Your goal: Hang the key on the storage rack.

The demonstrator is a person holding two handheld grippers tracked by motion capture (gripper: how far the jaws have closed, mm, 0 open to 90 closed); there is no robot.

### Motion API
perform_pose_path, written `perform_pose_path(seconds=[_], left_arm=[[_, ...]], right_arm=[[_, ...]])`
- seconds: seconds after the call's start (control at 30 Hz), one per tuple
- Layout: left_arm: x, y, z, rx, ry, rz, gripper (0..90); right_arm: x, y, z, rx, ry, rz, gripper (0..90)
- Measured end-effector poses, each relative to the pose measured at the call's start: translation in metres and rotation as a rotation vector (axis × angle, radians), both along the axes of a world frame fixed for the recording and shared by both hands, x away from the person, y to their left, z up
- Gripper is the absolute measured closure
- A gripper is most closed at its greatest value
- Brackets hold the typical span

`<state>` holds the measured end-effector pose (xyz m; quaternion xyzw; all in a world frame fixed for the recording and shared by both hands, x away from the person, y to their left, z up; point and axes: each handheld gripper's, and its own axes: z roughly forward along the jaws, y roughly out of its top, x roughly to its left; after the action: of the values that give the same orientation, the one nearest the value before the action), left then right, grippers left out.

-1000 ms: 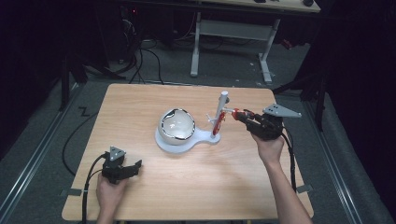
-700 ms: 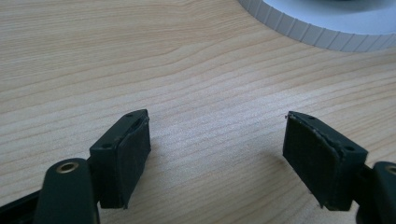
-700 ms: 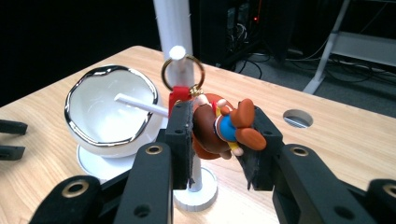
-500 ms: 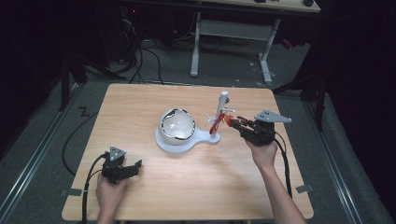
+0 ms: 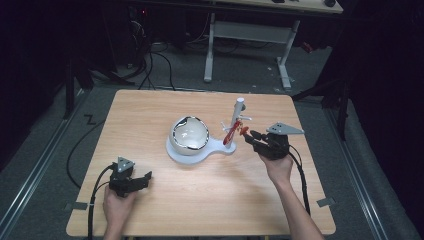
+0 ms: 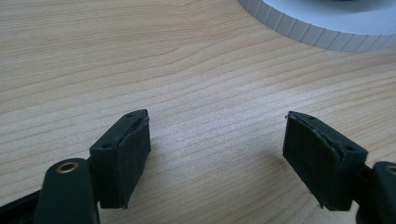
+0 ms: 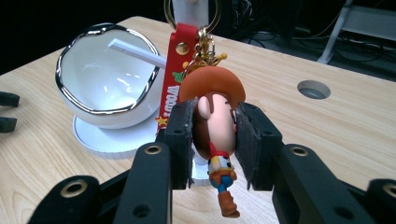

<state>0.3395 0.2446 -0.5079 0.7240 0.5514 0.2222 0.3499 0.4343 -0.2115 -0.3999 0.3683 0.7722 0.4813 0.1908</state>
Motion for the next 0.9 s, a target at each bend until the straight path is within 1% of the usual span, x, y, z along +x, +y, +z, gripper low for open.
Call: perform_pose_path(seconds=[0.33, 0.47, 0.77, 0.83, 0.9], left_arm=[[0.0, 0.0, 0.0, -0.001, 0.0, -0.001, 23.9], [0.0, 0.0, 0.0, -0.001, 0.0, -0.001, 23.9], [0.0, 0.0, 0.0, 0.0, 0.0, 0.0, 23.8], [0.0, 0.0, 0.0, 0.001, 0.0, 0.0, 23.9], [0.0, 0.0, 0.0, 0.001, 0.0, 0.0, 23.9]], right_arm=[[0.003, 0.007, -0.008, -0.012, 0.02, 0.005, 67.8], [0.005, 0.007, -0.01, -0.014, 0.028, 0.006, 67.6], [0.004, 0.005, -0.013, -0.006, 0.031, 0.001, 66.6], [0.004, 0.005, -0.012, -0.006, 0.028, 0.003, 65.1], [0.004, 0.004, -0.012, -0.003, 0.03, 0.004, 59.4]])
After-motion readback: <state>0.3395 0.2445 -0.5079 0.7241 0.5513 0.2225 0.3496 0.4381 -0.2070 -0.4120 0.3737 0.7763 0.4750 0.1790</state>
